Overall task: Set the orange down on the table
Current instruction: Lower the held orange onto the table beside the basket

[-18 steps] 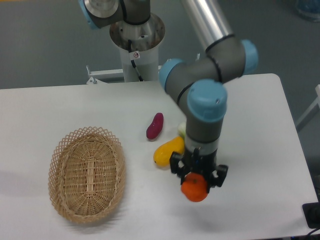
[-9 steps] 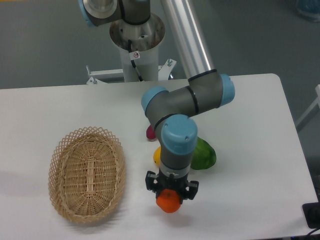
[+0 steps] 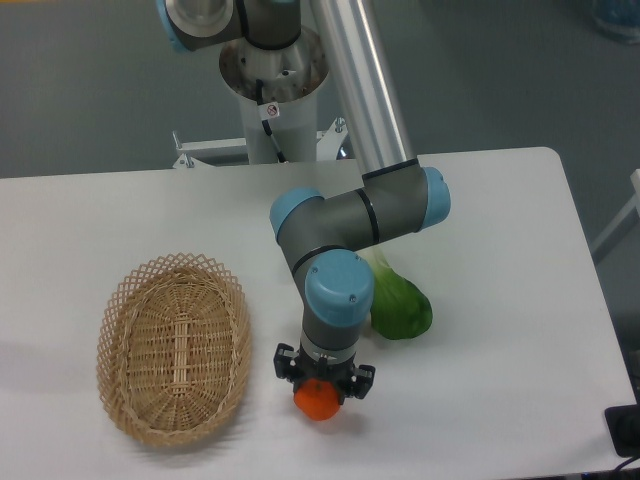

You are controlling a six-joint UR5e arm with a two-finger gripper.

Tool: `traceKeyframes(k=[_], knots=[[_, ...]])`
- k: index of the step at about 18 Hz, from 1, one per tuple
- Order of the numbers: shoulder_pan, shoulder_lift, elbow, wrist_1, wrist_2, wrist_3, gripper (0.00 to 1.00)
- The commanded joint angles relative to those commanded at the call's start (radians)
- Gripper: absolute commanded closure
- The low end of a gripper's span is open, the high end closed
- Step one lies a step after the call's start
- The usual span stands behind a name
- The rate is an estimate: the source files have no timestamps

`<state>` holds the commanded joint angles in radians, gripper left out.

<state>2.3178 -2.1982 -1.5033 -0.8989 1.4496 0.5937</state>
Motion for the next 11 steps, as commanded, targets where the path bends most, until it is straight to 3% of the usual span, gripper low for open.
traceKeyframes(k=[11], knots=[[0.000, -0.009, 0.000, 0.000, 0.000, 0.000, 0.28]])
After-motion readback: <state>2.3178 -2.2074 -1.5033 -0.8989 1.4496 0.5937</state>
